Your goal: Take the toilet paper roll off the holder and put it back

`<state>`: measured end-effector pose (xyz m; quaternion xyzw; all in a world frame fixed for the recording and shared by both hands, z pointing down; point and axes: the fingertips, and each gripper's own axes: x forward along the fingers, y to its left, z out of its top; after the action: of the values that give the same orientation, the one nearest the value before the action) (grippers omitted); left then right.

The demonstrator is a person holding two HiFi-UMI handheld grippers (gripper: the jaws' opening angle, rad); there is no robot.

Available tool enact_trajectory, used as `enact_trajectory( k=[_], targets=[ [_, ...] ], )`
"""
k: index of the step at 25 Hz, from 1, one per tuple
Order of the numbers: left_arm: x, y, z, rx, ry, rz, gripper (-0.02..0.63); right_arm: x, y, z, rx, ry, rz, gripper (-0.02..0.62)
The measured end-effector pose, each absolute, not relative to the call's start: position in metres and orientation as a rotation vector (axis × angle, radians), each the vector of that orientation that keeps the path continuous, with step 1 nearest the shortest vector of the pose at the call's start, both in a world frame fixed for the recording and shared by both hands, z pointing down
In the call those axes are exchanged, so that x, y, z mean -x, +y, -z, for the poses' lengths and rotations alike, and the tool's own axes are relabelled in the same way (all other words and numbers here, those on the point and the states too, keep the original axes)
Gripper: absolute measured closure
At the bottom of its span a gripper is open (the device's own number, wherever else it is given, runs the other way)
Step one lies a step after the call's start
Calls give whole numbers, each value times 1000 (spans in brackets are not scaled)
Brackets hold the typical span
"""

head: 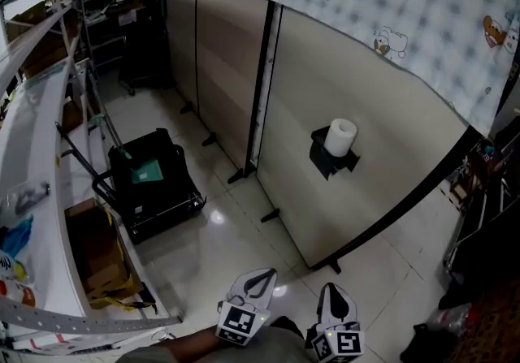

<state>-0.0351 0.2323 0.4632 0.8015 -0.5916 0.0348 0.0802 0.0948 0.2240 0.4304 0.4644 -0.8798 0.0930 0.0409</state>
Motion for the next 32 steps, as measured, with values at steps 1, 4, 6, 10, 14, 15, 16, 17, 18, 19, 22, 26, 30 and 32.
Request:
enact_trajectory(
  k=[1, 4, 6, 10, 14, 15, 16, 17, 18, 19, 22, 26, 30, 32],
  targets=[
    [38, 230, -464, -2393, -1766, -98, 598, -93, 220, -430, -1424, -2691, -281, 595],
    [43, 217, -465, -2394, -1761, -95, 598, -88, 203, -429, -1428, -2689, -276, 595],
    [45, 205, -468, -2388, -1766, -94, 597, -84, 189, -429, -1426, -2690, -280, 595],
    [53, 174, -469, -2373, -1800, -105, 588, -76, 149, -434, -1373, -2728, -277, 594],
    [60, 128, -466, -2340, -1845, -138, 562, -70, 96, -425, -1305, -2772, -250, 561],
    [60, 116, -463, -2339, -1854, -144, 557, -69, 84, -422, -1287, -2778, -238, 553],
    [59, 105, -460, -2338, -1864, -146, 554, -68, 73, -419, -1270, -2784, -226, 547],
    [59, 93, -458, -2335, -1873, -146, 552, -67, 61, -416, -1252, -2791, -213, 542],
    [59, 82, -455, -2332, -1882, -144, 551, -65, 50, -412, -1231, -2801, -196, 536],
    [58, 70, -451, -2329, -1891, -141, 549, -63, 38, -409, -1208, -2811, -175, 529],
    [54, 36, -447, -2328, -1917, -149, 549, -62, 6, -402, -1132, -2825, -89, 517],
    [47, -1, -441, -2325, -1960, -159, 551, -64, -29, -397, -1081, -2845, -69, 511],
    [42, -30, -437, -2313, -1986, -160, 552, -64, -58, -392, -1045, -2862, -53, 507],
    [42, -40, -438, -2321, -1985, -172, 552, -62, -67, -389, -1025, -2872, -35, 502]
  ],
)
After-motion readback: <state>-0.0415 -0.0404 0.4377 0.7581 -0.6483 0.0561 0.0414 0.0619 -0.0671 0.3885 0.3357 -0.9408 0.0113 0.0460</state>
